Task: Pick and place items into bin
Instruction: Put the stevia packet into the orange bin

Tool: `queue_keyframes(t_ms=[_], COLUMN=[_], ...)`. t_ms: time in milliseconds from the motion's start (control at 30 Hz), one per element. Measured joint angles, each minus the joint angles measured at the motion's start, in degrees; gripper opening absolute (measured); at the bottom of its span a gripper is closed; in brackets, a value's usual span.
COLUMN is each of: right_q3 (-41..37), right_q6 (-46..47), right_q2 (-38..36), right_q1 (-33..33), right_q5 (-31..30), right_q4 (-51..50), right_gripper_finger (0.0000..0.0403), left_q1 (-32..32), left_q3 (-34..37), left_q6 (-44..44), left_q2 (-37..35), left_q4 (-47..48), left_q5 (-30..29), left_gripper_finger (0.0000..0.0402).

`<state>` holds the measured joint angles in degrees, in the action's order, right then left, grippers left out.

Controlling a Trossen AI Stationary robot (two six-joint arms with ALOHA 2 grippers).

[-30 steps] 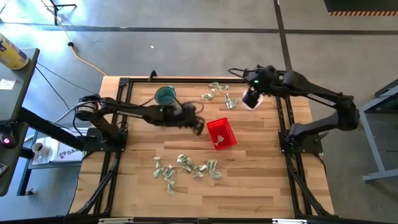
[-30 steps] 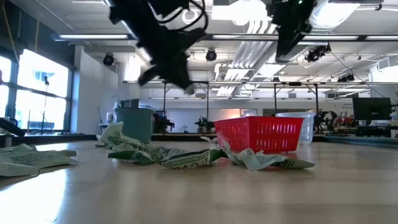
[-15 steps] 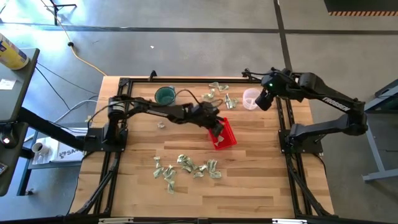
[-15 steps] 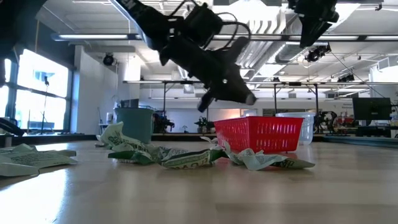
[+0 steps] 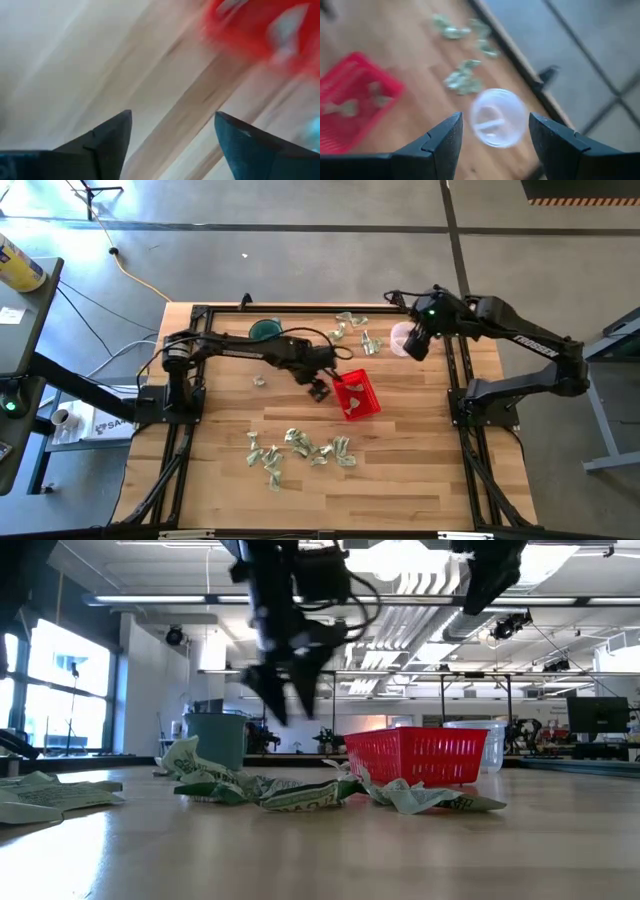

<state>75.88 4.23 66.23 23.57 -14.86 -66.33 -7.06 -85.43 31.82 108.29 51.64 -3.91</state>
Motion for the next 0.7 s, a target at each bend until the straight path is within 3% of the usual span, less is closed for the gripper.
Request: queue_keyframes(t_ms=[133, 367, 467, 567, 700], right_q3=[-5.4, -15.8, -18.5, -20.2, -20.9], right_q6=[0.2, 1.0, 1.9, 3.1, 3.0], right_q2=[3.0, 5.1, 5.1, 5.1, 5.1], right_q1=[0.0, -0.9, -1.1, -1.1, -1.1], right_q5=[5.1, 11.9, 12.2, 12.2, 12.0], right_q4=[3.9, 12.4, 14.5, 15.7, 17.2], right_gripper_finger=[0.0220, 0.0220, 0.0220, 0.0220, 0.0220], left_q1=[0.8, 1.1, 0.3, 0.2, 0.9], left_q3=[0.0, 2.7, 6.8, 12.7, 21.2], left_q6=[3.6, 4.3, 13.4, 25.6, 34.9], left_q2=[-1.9, -5.5, -6.7, -9.4, -14.5], left_q4=[11.4, 24.8, 30.1, 27.5, 12.9], left_q5=[-6.0, -7.0, -6.8, -5.1, -1.2], left_gripper_finger=[0.0321, 0.0293, 0.0301, 0.0315, 0.0329])
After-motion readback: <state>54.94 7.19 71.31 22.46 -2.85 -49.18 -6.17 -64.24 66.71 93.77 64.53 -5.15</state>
